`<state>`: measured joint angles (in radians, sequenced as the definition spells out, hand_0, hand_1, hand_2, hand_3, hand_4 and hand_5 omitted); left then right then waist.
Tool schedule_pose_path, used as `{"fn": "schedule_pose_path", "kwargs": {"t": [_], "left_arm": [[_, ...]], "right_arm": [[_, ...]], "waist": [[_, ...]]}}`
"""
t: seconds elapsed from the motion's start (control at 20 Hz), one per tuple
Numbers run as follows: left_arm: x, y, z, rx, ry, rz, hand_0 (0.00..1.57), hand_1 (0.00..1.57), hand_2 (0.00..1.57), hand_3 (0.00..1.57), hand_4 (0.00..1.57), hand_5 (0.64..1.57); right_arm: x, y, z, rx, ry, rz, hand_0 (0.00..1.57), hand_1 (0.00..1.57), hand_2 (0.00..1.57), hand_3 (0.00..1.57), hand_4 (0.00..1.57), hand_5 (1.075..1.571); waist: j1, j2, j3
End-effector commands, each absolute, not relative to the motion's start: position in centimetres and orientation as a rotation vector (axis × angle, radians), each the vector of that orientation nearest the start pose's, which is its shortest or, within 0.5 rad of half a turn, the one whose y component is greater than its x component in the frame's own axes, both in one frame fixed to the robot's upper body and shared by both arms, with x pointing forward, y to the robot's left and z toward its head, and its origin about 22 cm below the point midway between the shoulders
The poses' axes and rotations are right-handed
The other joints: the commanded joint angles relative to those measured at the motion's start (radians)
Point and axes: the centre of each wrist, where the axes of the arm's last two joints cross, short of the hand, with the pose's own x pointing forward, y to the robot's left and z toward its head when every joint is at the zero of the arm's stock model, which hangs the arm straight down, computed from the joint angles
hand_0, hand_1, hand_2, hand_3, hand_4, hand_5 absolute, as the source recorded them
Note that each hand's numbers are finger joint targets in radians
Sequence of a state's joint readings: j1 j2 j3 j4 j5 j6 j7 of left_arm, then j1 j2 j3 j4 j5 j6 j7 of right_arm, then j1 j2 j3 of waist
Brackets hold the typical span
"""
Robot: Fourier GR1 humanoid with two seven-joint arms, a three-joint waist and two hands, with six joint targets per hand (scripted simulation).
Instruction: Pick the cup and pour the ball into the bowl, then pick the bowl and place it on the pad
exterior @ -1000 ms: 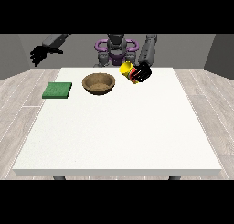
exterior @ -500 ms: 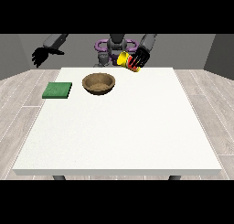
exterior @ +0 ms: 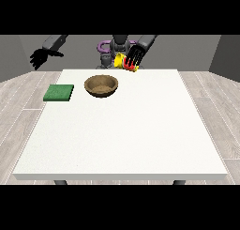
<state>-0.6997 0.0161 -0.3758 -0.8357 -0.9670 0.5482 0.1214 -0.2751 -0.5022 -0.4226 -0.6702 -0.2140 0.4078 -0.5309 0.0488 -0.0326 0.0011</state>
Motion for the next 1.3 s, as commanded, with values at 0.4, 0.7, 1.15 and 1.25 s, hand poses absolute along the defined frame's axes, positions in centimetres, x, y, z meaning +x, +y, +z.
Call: {"fn": "schedule_pose_path", "kwargs": {"t": [0.4,0.7,1.15,1.25], "left_arm": [[35.7,3.7,4.1,1.219,-1.765,-1.259,0.55,0.55,1.57,1.57,0.88,1.571],[32.5,2.0,2.4,1.29,-1.794,-1.401,0.38,0.38,1.57,1.57,0.84,1.569],[32.9,0.6,4.0,1.383,-1.674,-1.754,0.0,0.0,1.57,1.57,1.25,1.395],[33.0,-0.4,5.0,1.513,-1.684,-1.826,0.61,0.61,1.57,1.57,1.23,1.387]], "right_arm": [[30.9,-42.3,-1.4,-0.097,-1.675,-0.055,0.0,0.0,0.0,0.22,0.0,1.533],[33.3,-41.6,0.6,-0.086,-1.694,-0.103,0.0,0.0,0.0,0.27,0.0,1.528],[32.7,-42.3,0.2,-0.037,-1.698,-0.075,0.0,0.0,0.0,0.16,0.0,1.516],[33.3,-40.8,-0.3,-0.039,-1.721,-0.074,0.0,0.0,0.0,0.07,0.0,1.519]], "waist": [[-0.047,0.037,-0.0009],[-0.038,0.065,-0.0007],[-0.079,0.066,-0.0005],[-0.065,0.088,-0.0002]]}}
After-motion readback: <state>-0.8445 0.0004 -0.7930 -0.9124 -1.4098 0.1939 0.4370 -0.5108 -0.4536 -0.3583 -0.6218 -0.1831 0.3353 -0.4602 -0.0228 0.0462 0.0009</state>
